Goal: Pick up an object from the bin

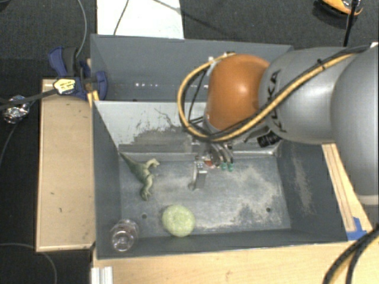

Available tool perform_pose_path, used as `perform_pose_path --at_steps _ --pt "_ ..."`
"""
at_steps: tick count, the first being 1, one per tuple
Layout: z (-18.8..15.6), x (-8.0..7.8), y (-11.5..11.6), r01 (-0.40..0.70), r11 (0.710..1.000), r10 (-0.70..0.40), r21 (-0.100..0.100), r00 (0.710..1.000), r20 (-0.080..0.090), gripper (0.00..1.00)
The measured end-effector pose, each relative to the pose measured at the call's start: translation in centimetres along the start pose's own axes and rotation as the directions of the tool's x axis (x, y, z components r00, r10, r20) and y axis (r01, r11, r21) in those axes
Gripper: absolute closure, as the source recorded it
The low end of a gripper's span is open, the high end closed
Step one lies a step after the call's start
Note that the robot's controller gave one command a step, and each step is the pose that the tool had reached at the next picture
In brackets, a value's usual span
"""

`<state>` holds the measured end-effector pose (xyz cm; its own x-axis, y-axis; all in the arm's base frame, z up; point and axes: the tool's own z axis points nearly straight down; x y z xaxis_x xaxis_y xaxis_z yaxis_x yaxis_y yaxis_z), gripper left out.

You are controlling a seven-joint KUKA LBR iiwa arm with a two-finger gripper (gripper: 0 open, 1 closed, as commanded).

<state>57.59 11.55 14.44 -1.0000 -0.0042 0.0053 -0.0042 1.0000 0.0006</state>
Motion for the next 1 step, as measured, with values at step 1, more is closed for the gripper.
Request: perform_pose_path --at_steps 1 --pt "-0.47 -0.17 -0.05 -0.002 1.0 0.002 -0.001 1.0 0.008 0.0"
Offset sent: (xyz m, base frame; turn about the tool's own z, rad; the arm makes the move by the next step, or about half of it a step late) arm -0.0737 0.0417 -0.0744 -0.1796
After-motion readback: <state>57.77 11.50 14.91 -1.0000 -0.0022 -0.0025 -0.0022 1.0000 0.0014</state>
